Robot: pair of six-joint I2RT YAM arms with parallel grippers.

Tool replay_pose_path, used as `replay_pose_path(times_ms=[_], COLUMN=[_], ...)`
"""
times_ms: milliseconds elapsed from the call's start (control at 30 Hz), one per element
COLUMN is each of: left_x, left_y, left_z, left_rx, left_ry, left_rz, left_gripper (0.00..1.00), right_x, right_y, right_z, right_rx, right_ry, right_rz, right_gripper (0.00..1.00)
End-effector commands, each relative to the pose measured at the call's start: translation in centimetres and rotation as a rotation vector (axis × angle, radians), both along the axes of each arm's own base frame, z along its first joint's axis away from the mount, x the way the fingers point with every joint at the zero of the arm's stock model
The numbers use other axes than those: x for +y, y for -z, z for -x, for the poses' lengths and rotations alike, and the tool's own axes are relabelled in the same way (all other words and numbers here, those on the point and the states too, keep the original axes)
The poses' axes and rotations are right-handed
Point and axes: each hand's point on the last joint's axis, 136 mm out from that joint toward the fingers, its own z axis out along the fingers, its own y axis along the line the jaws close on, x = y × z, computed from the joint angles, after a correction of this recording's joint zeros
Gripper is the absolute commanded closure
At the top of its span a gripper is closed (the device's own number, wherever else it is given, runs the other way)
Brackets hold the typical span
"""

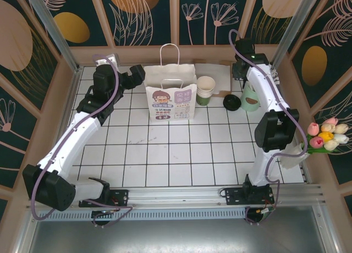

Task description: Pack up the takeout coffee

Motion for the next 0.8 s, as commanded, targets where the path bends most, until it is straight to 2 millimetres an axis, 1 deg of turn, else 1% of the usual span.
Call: replay_pose_path(times_ms=[0, 300, 400, 467, 567, 600, 767], left_x=[-0.1, -0.3, -0.3, -0.3, -0.4, -0.4, -0.4], left_y=[-1.3, -0.8, -0.7, -0.7, -0.7, -0.6, -0.4], left_z=[-0.5, -0.4, -0.3, -0.3, -0.4, -0.3, -0.3], left_rx=[-0.029, -0.013, -0.01, -0.011, -0.01, -0.008, -0.003], left_ry=[0.003, 0.013, 0.016, 0.015, 0.017, 0.017, 0.017], left_rz=[0.014, 0.021, 0.022, 0.024, 0.026, 0.026, 0.026], left_gripper=[0.02, 0.02, 0.01, 0.01, 0.02, 0.01, 0.02], right_x=[0.0, -0.7, -0.8, -0.9, -1.1, -1.1, -1.3], right_y=[-1.0, -2.5, -2.9, -3.0, -2.4, -2.0, -0.6], right_z=[-0.2, 0.2, 0.3, 0.4, 0.8, 0.9, 1.2], right_rx=[-0.008, -0.025, -0.03, -0.026, 0.005, 0.02, 0.063], right_ry=[-0.008, -0.001, -0.004, -0.003, -0.006, -0.006, -0.003], right_rz=[0.046, 0.113, 0.119, 0.126, 0.139, 0.144, 0.158], right_gripper=[0.77, 0.94, 0.99, 0.98, 0.86, 0.83, 0.82])
